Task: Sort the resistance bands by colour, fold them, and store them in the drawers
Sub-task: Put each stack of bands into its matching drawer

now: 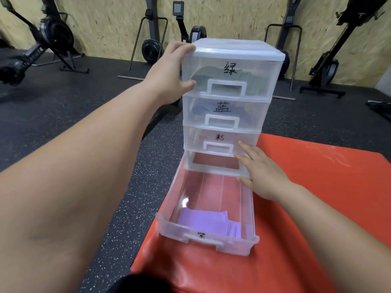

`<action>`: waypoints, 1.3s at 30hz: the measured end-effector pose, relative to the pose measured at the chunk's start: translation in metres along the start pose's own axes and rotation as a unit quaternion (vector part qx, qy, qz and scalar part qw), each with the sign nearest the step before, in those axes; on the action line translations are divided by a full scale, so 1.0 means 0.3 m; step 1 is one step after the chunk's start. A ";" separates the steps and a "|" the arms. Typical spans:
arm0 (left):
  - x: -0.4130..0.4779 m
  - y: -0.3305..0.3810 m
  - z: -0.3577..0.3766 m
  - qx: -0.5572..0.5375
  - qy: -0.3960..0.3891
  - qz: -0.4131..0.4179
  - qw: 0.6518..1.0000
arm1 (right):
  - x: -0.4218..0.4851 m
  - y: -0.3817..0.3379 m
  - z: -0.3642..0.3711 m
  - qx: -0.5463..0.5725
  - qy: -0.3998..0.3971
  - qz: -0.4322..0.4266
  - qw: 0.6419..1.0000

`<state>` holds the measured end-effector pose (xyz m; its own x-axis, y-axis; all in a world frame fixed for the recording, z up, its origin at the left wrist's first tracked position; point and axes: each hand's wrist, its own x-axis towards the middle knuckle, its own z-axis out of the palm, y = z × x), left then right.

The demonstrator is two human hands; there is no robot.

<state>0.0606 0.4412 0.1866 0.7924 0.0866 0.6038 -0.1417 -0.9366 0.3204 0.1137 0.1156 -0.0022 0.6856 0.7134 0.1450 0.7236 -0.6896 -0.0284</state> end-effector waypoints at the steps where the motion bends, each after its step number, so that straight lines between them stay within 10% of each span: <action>1: 0.000 0.000 -0.001 -0.001 0.000 0.000 1.000 | -0.004 0.005 0.003 -0.001 0.000 -0.003 1.000; 13: -0.021 0.032 -0.013 0.002 -0.011 -0.012 1.000 | -0.457 -0.303 -0.114 0.289 0.003 -0.105 0.951; 39: -0.021 -0.002 0.057 -0.056 0.055 0.006 0.997 | 0.009 -0.049 0.166 0.030 -0.043 0.007 0.999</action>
<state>0.0659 0.4355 0.1700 0.7211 0.1181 0.6826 -0.2208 -0.8948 0.3880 0.1091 0.1338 -0.0506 0.6976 0.7141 0.0583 0.7161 -0.6922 -0.0901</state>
